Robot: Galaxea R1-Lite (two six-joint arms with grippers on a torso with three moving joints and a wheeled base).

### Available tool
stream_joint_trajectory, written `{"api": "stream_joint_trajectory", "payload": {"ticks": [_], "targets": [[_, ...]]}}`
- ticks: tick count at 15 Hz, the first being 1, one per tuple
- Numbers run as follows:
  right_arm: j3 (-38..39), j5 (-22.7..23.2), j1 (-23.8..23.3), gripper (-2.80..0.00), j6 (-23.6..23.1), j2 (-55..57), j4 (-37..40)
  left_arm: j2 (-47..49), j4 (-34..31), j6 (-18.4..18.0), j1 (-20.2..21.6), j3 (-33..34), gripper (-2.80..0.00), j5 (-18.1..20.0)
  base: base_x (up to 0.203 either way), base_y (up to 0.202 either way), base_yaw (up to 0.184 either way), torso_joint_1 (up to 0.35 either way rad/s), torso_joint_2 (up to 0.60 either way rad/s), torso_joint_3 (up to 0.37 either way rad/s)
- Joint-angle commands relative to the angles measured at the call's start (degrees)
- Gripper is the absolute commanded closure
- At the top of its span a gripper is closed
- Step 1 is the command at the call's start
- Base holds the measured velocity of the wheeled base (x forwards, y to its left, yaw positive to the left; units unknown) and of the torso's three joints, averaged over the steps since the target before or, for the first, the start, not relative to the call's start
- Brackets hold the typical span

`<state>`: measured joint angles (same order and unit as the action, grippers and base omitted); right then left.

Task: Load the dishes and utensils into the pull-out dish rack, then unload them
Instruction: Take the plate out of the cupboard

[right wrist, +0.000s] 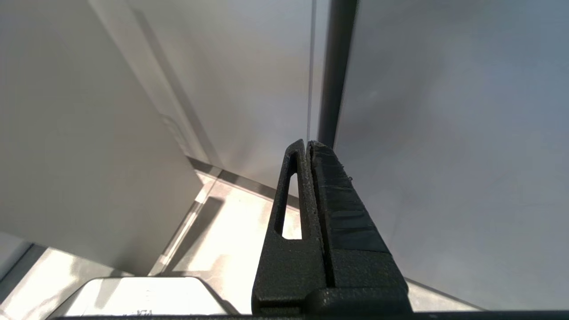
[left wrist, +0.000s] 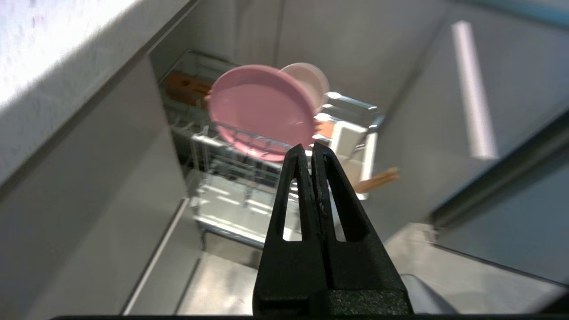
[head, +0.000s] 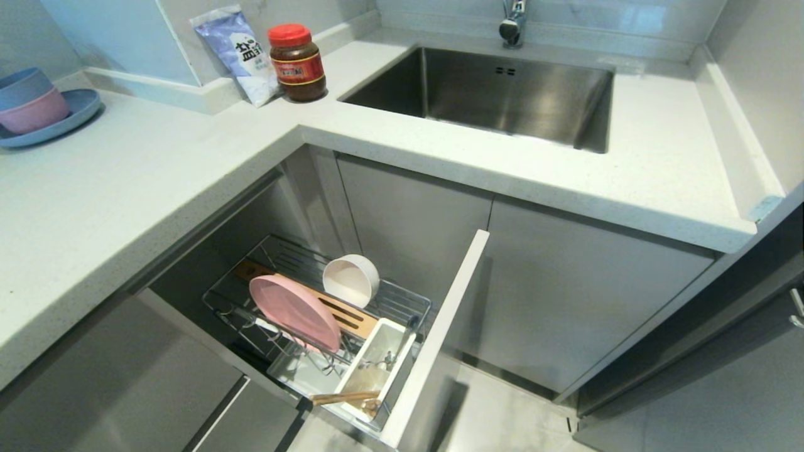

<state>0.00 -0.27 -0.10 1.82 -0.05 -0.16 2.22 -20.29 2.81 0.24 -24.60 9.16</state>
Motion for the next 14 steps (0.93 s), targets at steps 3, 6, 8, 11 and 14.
{"api": "stream_joint_trajectory", "payload": {"ticks": [3, 6, 8, 11, 14], "targets": [[0.04, 0.0, 0.01, 0.0, 0.02, -0.15, -0.02, -2.12, 24.21, -4.01, 0.13, 23.53, 0.0, -1.96, 0.0, 0.0, 0.0, 0.0, 0.0, 0.0], [0.02, 0.0, 0.01, 0.0, 0.02, -0.14, -0.02, -2.13, 24.99, -6.43, 0.11, 24.83, 0.0, -3.16, 0.0, 0.0, 0.0, 0.0, 0.0, 0.0], [0.0, 0.0, 0.01, 0.0, 0.02, -0.13, -0.02, -2.13, 24.51, -6.59, 0.11, 24.45, 0.0, -3.36, 0.0, 0.0, 0.0, 0.0, 0.0, 0.0], [0.09, 0.0, 0.01, 0.0, 0.02, -0.21, -0.02, -2.04, 22.8, -6.65, 0.11, 25.5, 0.0, -6.47, 0.0, 0.0, 0.0, 0.0, 0.0, 0.0], [0.05, 0.0, 0.01, 0.0, 0.02, -0.13, -0.02, -2.13, 23.1, -2.68, 0.11, 25.57, 0.0, -7.31, 0.0, 0.0, 0.0, 0.0, 0.0, 0.0]]}}
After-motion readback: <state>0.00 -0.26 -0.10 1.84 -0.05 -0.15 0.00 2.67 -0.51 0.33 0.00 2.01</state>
